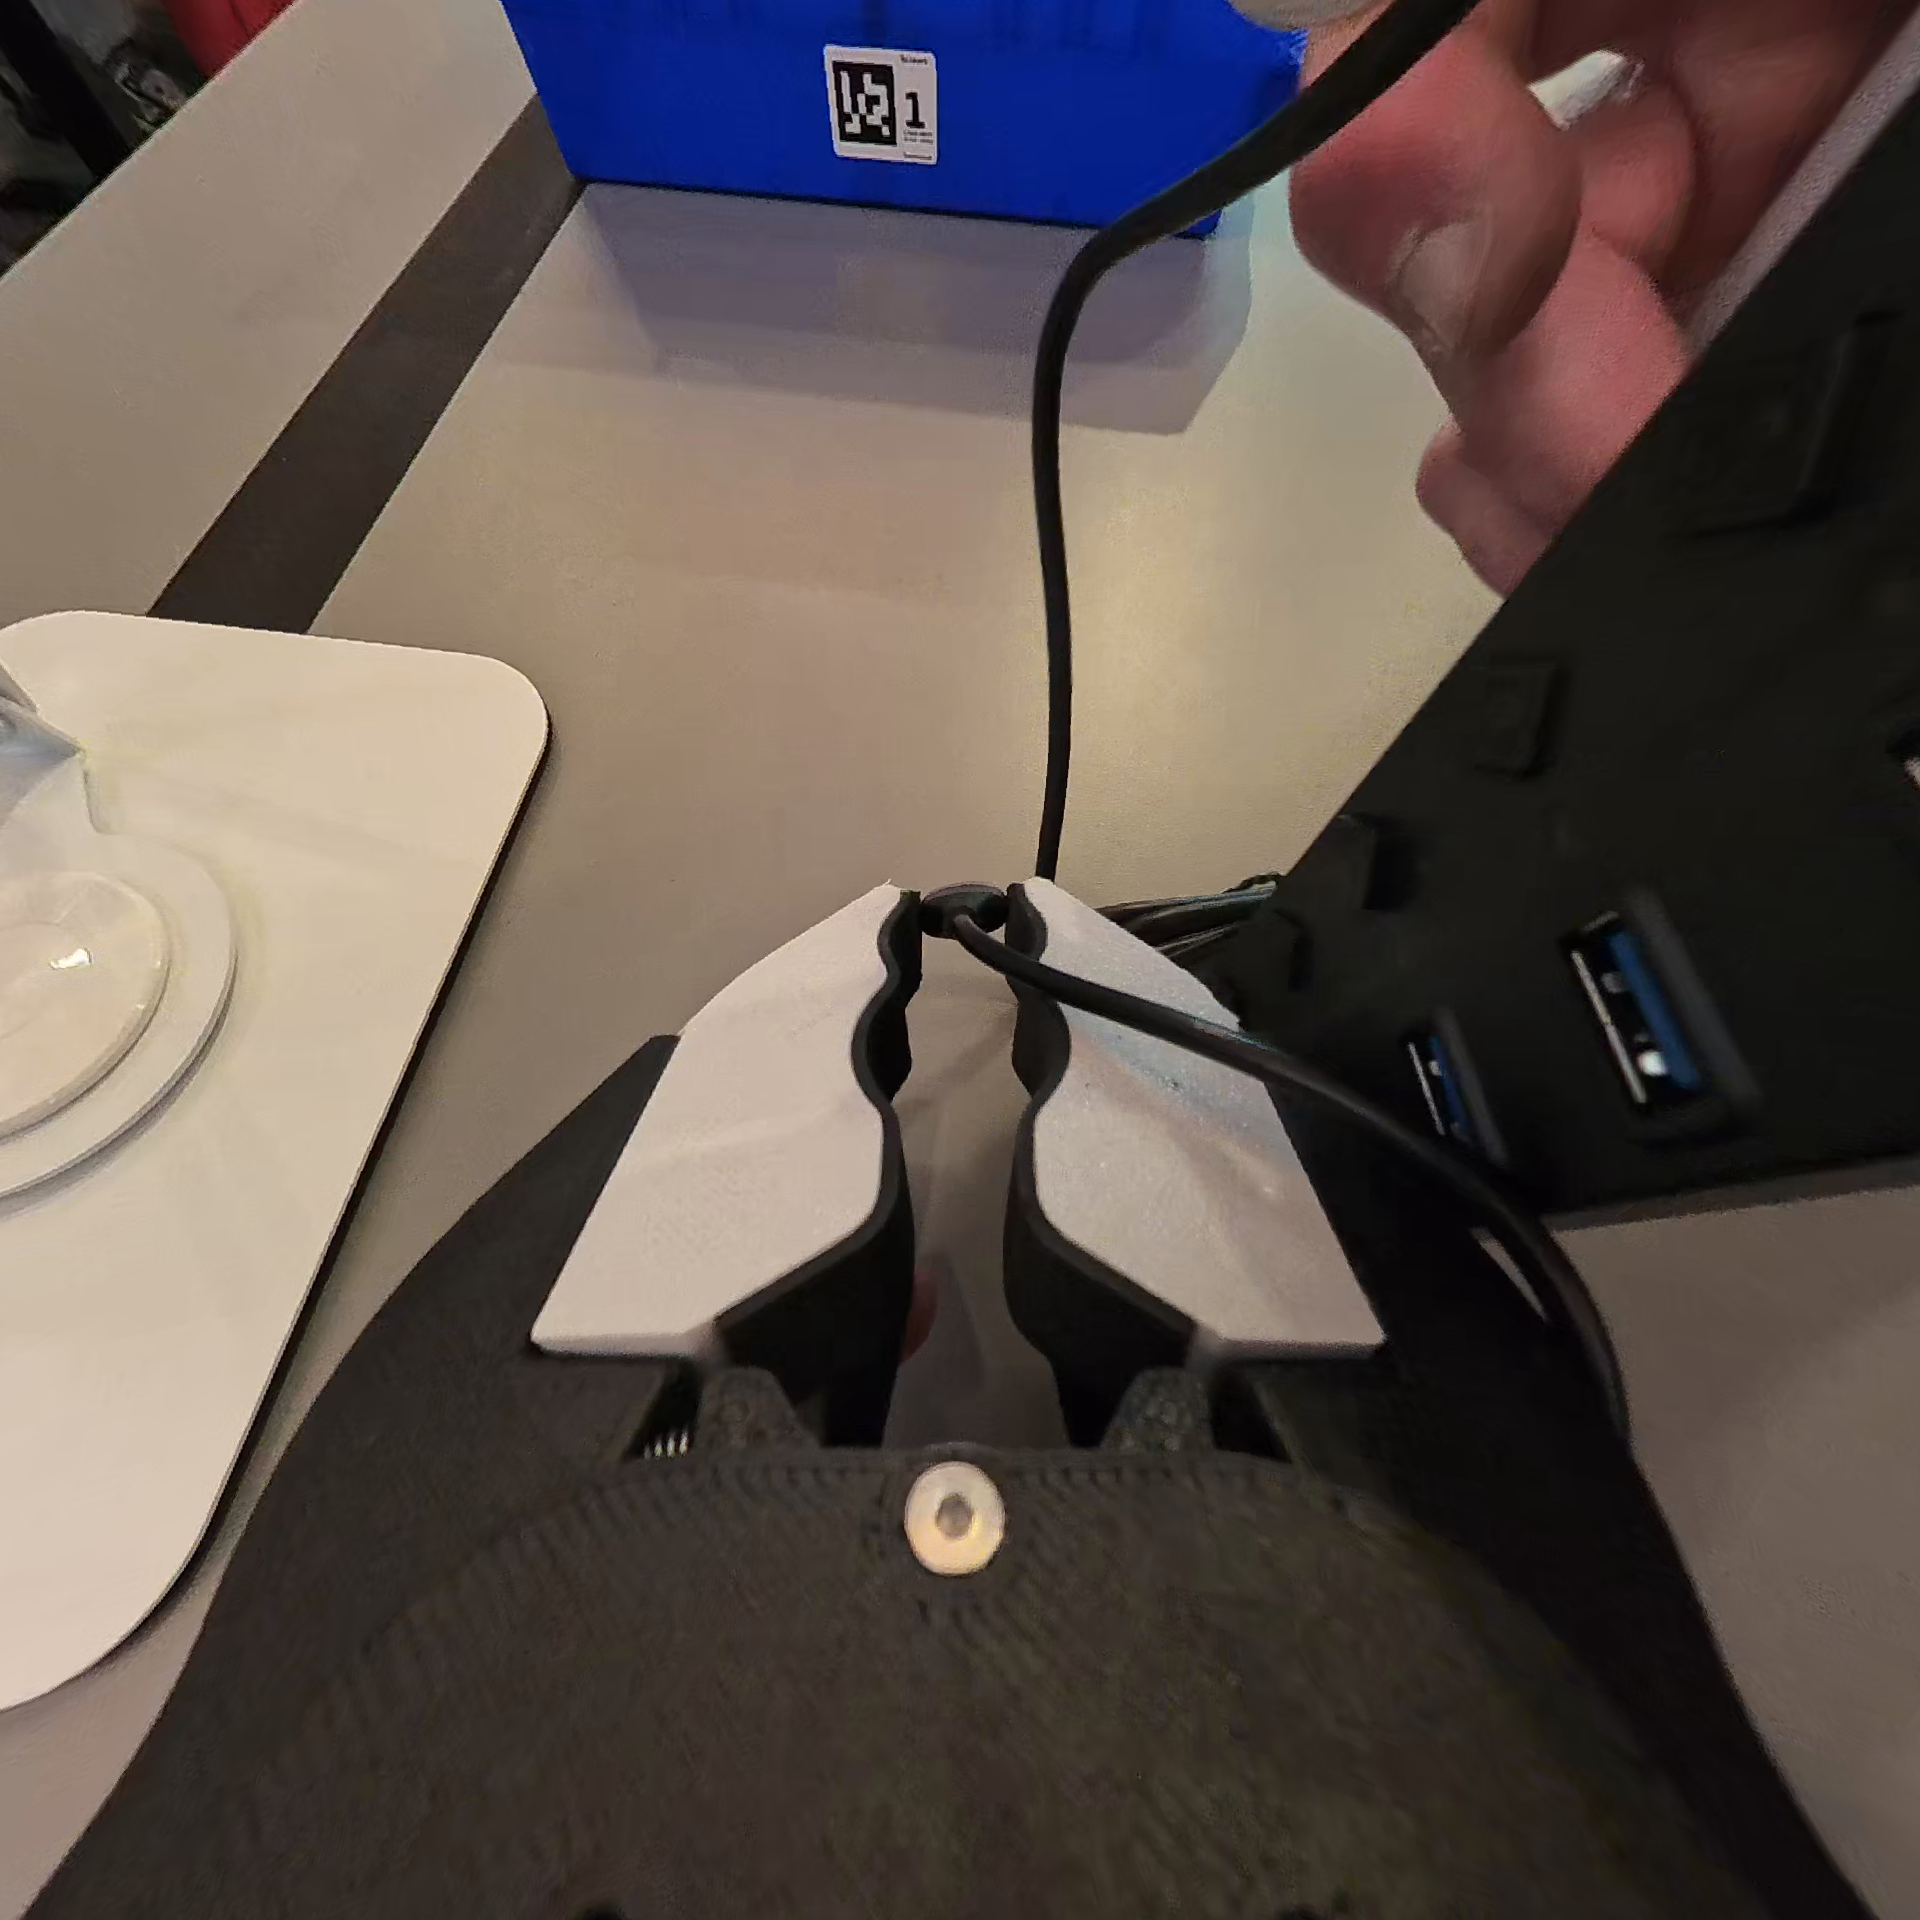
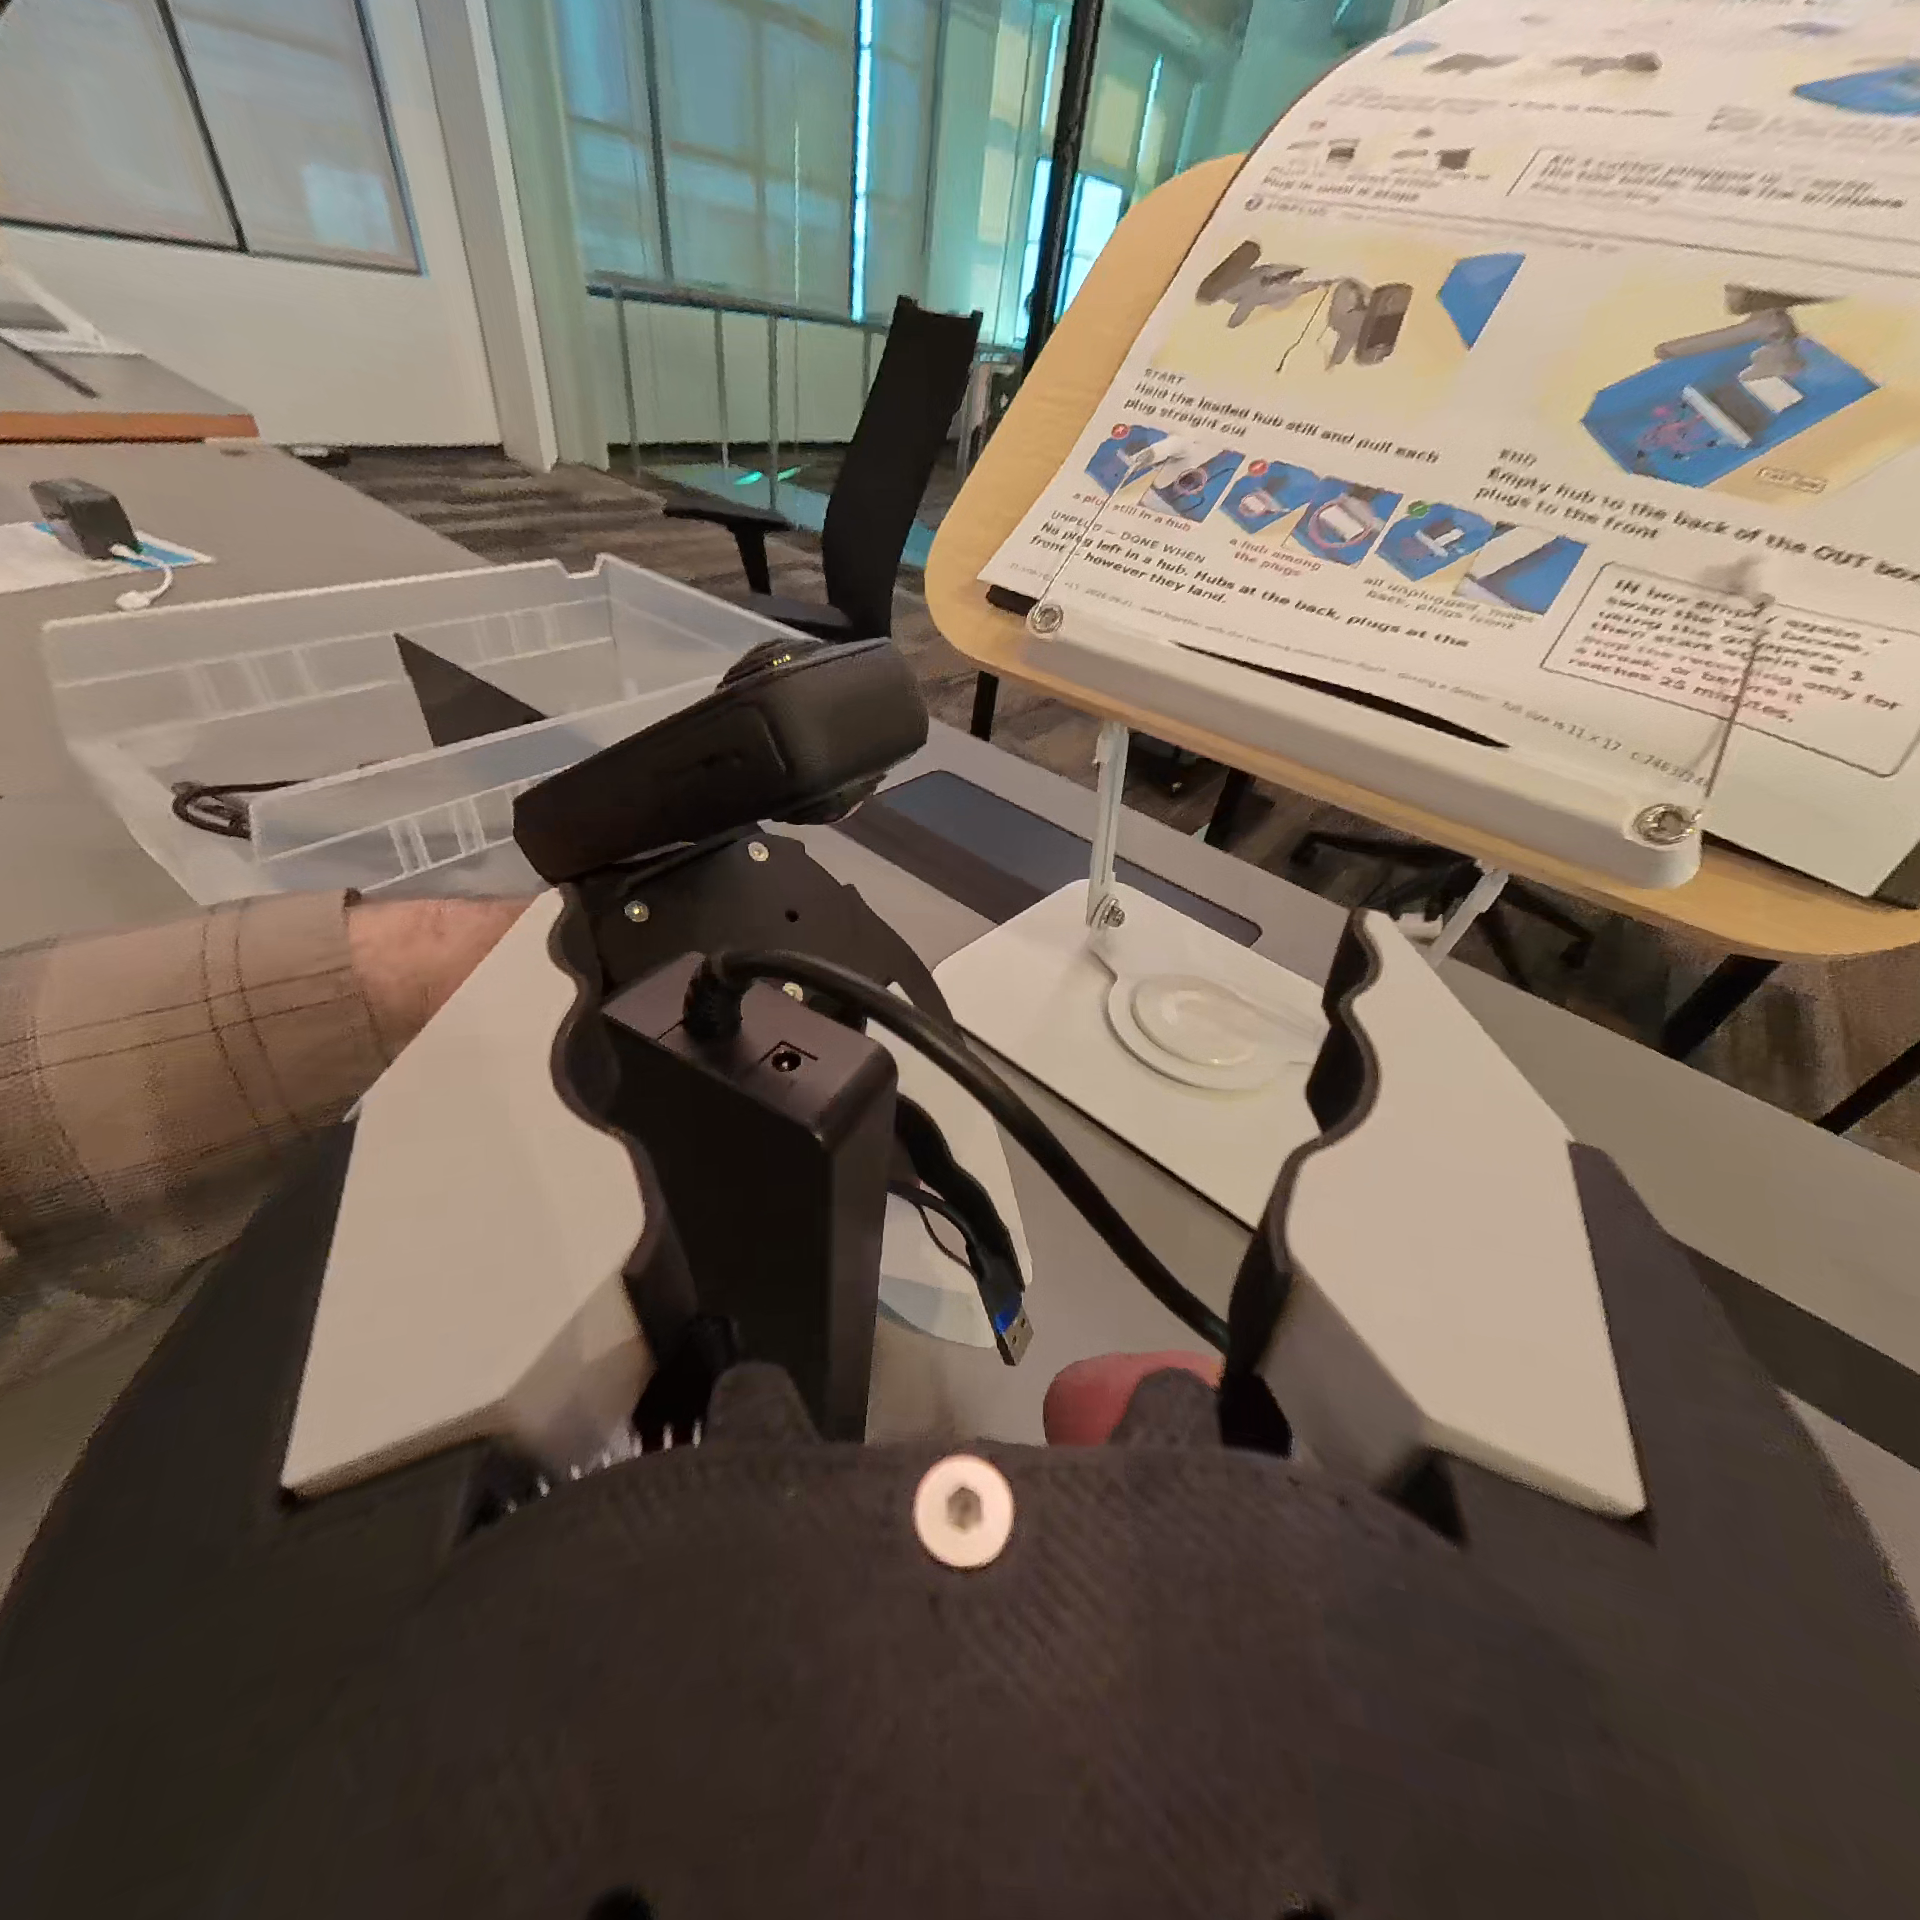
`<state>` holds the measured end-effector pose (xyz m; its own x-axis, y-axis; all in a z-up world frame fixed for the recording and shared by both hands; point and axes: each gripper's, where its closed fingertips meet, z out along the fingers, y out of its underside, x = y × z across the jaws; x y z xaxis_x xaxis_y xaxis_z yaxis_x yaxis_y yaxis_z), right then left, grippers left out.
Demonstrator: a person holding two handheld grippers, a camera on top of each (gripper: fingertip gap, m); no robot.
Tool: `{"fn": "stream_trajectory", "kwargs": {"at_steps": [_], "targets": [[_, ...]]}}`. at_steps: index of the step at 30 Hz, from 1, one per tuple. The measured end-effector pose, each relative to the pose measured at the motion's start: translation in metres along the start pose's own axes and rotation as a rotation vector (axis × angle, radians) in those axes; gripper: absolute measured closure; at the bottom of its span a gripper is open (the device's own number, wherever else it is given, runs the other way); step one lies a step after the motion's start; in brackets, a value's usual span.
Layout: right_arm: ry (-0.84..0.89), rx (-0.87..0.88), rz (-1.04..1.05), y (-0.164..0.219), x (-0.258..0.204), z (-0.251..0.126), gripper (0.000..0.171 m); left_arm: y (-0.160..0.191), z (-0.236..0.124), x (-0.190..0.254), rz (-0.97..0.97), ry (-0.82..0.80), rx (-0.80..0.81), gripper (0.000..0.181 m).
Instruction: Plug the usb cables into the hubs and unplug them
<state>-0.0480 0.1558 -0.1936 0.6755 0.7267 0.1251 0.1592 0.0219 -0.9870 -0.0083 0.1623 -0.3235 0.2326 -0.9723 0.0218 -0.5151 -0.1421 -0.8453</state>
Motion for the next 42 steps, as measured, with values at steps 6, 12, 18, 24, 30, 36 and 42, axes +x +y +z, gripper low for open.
{"fn": "stream_trajectory", "kwargs": {"at_steps": [6, 12, 18, 24, 30, 36, 42], "targets": [[0.074, 0.099, -0.097, -0.01, 0.003, -0.005, 0.026, 0.0, 0.003, 0.001, -0.004, -0.001, -0.008, 0.166], [0.047, 0.072, -0.208, -0.009, -0.001, -0.002, 0.011, -0.001, 0.005, 0.001, -0.008, -0.008, -0.007, 0.166], [-0.065, -0.038, -0.2, 0.029, -0.017, 0.0, 0.03, 0.002, 0.01, 0.006, 0.002, 0.009, -0.026, 0.166], [0.035, -0.167, -0.068, 0.037, -0.006, -0.007, 0.043, 0.001, 0.014, 0.009, 0.009, 0.012, -0.043, 0.167], [0.057, -0.231, 0.033, 0.045, -0.007, -0.016, 0.052, -0.002, 0.018, 0.013, 0.018, 0.011, -0.054, 0.166], [-0.091, -0.403, 0.094, 0.059, -0.014, -0.028, 0.077, -0.004, 0.021, 0.018, 0.033, 0.013, -0.067, 0.166], [-0.19, -0.533, 0.12, 0.067, -0.014, -0.04, 0.074, -0.007, 0.025, 0.023, 0.059, 0.006, -0.084, 0.166]]}}
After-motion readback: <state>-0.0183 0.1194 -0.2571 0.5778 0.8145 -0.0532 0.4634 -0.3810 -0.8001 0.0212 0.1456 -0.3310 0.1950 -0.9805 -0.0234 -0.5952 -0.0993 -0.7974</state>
